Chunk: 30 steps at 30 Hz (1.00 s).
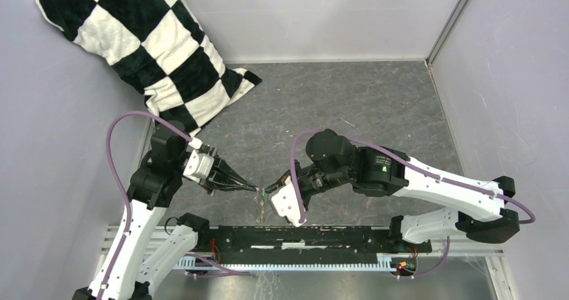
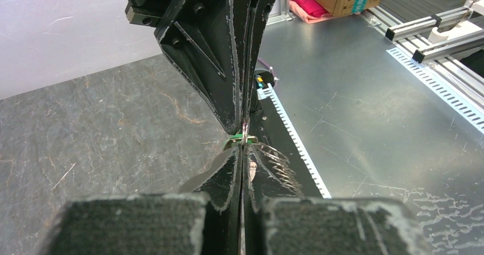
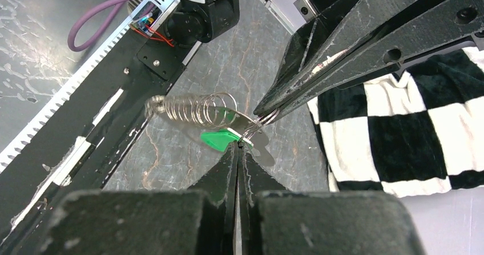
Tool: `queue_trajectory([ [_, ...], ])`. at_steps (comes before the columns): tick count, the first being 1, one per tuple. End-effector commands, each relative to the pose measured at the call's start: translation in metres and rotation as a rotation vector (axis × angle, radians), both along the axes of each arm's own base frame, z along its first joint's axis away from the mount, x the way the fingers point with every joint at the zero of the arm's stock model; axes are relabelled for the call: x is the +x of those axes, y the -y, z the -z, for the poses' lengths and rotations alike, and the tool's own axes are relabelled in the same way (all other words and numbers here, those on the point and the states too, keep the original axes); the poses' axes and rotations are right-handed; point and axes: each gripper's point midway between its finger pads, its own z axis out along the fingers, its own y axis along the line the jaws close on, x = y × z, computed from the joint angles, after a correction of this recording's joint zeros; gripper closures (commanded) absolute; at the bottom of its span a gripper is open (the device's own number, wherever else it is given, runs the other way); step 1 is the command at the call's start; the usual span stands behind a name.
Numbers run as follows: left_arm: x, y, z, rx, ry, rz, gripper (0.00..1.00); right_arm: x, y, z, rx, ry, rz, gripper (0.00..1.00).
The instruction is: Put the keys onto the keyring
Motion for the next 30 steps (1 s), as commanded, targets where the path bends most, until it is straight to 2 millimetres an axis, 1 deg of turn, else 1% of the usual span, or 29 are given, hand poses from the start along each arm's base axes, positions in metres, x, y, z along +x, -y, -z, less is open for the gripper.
queue_trajectory([
  [1, -0.020, -0.004, -0.018, -0.036, -0.009, 0.101, 0.98, -0.002, 0.003, -0.026, 0.063, 0.046, 0.001, 0.99],
  [19, -0.014, -0.003, -0.016, -0.034, 0.009, 0.079, 0.98, -0.007, 0.006, -0.040, 0.103, 0.069, 0.000, 1.00],
  [30, -0.014, -0.003, -0.015, -0.034, 0.021, 0.067, 0.98, -0.006, 0.005, -0.043, 0.112, 0.067, 0.001, 1.00],
])
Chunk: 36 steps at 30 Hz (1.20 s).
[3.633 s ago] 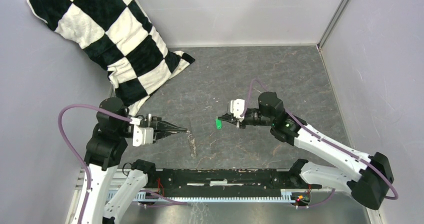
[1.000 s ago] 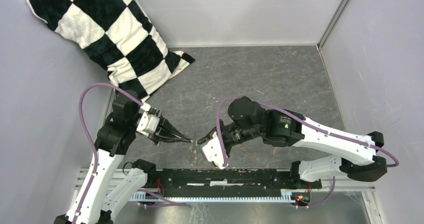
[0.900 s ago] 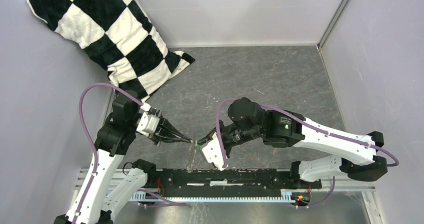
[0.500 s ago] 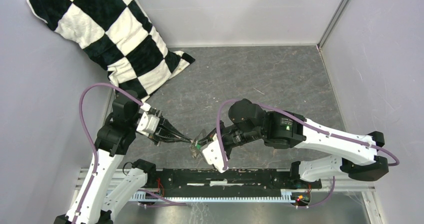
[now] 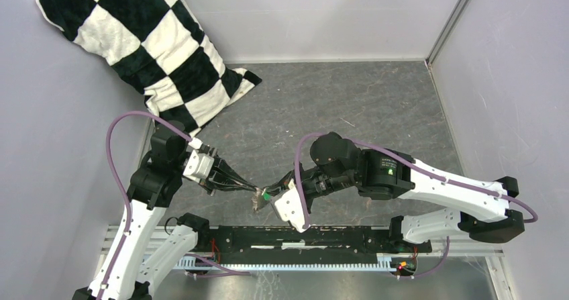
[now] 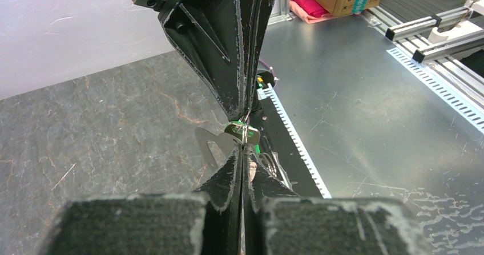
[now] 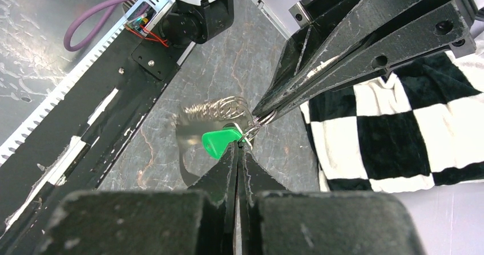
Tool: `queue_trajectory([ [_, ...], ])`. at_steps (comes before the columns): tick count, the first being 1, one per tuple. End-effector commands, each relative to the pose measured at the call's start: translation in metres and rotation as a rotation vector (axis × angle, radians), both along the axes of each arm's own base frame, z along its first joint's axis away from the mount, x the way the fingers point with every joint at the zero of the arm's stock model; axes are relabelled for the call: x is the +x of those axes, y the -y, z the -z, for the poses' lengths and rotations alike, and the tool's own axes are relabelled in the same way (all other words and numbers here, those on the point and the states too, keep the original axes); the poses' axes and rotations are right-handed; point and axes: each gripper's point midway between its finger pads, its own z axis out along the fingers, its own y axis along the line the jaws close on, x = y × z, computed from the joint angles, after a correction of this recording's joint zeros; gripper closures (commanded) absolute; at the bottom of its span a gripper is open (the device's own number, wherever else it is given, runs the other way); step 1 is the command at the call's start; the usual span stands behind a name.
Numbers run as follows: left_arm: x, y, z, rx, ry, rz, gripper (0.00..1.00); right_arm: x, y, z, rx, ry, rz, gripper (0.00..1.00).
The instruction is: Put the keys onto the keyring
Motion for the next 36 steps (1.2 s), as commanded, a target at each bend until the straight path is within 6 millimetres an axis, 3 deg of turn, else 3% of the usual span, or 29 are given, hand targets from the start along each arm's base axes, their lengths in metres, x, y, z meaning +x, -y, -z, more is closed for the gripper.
queue_trajectory([
  [1, -0.014, -0.003, -0.015, -0.033, 0.020, 0.066, 0.98, -0.001, 0.001, -0.036, 0.099, 0.031, -0.007, 1.00],
  [36, -0.022, -0.005, -0.015, -0.039, 0.021, 0.085, 0.98, 0.008, -0.019, -0.053, 0.163, 0.084, 0.006, 1.00],
])
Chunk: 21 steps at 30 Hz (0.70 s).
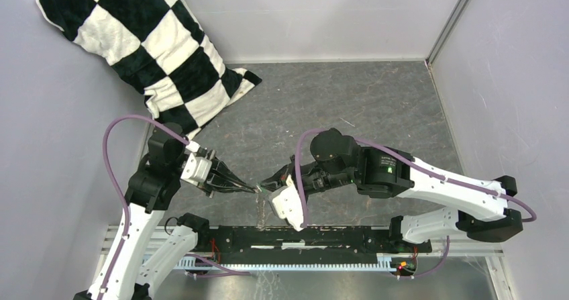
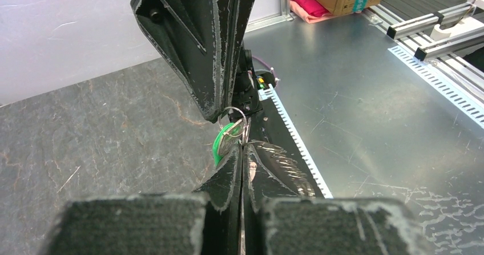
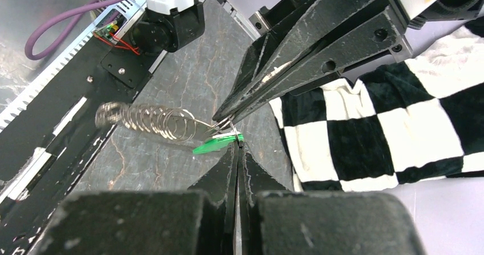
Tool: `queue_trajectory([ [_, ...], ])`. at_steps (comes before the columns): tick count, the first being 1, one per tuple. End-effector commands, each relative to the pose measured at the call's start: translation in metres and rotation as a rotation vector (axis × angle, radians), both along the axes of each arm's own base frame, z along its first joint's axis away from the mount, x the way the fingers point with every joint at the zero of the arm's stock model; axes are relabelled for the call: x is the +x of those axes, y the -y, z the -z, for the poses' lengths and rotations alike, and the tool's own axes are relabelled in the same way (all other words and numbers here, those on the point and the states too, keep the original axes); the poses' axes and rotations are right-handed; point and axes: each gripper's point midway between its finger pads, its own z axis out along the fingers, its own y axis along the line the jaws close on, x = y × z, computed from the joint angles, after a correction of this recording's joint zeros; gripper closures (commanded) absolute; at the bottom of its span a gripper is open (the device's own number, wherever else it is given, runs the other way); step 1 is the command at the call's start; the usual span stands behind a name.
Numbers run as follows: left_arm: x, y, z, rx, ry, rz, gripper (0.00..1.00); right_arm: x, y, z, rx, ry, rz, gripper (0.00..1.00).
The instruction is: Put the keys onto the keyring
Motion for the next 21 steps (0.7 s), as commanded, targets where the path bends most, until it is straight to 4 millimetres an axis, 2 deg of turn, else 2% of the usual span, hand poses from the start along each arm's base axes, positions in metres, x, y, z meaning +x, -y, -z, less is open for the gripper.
queue_trajectory([
  [1, -0.018, -0.004, -0.013, -0.033, 0.002, 0.087, 0.98, 0.000, -0.009, -0.033, 0.098, 0.029, -0.010, 1.00],
  [12, -0.020, -0.005, -0.014, -0.037, 0.016, 0.087, 0.98, 0.014, -0.015, -0.036, 0.110, 0.052, 0.062, 1.00],
  [21, -0.020, -0.005, -0.011, -0.037, 0.018, 0.085, 0.98, 0.004, -0.021, -0.042, 0.138, -0.014, 0.026, 1.00],
])
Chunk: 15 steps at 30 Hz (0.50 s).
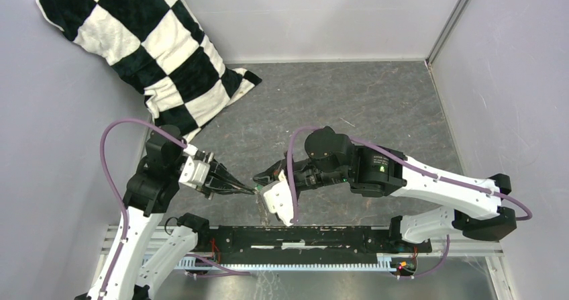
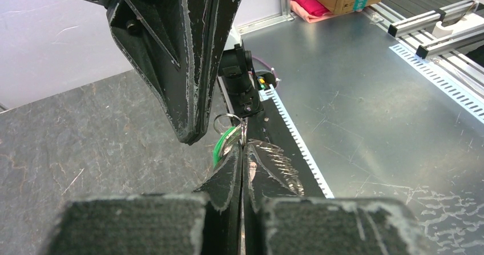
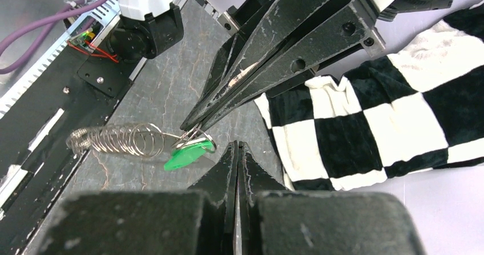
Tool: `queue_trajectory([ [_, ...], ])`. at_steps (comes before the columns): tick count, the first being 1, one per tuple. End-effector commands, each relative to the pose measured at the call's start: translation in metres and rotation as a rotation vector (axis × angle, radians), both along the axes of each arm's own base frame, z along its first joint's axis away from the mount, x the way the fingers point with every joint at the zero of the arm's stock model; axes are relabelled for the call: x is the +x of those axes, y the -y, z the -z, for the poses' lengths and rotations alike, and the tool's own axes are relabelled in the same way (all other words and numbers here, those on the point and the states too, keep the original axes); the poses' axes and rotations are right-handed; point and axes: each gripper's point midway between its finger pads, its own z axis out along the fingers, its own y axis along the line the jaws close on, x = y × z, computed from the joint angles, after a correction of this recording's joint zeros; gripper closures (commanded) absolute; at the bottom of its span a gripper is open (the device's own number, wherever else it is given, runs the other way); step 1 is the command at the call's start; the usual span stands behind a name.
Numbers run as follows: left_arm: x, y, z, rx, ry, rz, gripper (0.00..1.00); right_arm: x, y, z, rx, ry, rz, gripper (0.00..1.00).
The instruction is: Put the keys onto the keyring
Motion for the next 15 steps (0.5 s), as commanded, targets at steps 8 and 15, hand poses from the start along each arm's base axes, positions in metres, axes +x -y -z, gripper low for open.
queue_trajectory([
  [8, -0.013, -0.002, -0.009, -0.029, -0.014, 0.090, 0.98, 0.003, -0.012, -0.045, 0.149, -0.089, 0.061, 0.72],
  [15, -0.010, -0.001, -0.008, -0.028, -0.045, 0.096, 0.98, 0.049, 0.015, -0.079, 0.285, -0.128, 0.363, 0.33],
])
